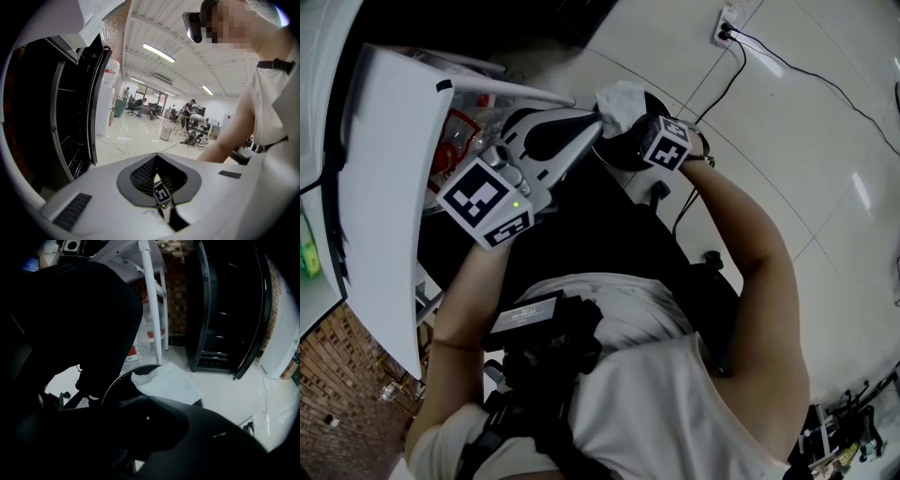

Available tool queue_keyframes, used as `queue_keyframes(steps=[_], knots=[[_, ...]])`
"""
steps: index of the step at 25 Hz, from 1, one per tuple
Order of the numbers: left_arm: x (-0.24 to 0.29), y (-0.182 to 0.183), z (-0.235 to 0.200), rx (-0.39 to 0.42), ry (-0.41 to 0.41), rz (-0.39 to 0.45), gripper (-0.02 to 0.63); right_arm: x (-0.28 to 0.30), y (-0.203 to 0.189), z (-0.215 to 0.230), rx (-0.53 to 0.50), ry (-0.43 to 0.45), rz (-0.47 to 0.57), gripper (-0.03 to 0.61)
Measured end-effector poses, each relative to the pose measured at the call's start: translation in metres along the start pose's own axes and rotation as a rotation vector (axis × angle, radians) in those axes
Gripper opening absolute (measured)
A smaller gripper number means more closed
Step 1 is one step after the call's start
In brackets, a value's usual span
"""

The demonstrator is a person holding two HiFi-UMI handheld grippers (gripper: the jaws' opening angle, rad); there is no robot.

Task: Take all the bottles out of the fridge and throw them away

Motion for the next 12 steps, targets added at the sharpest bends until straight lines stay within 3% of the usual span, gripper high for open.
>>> queue_keyframes(steps=[6, 12], knots=[[0.002, -0.001, 0.0, -0.005, 0.003, -0.006, 0.0, 0.031, -0.023, -0.015, 0.003, 0.105, -0.124, 0.002], [0.001, -0.004, -0.001, -0.014, 0.004, -0.01, 0.0, 0.041, -0.027, -0.021, 0.044, 0.168, -0.174, 0.002]])
Point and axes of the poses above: the fingertips, and each gripper's own axes: x forward along the fingers, z to its right, y out of its top, the point moved 7 cm from there along -x, backward along the fingers, and after that the axes turned 4 degrees about x, right-handed, at the moved point
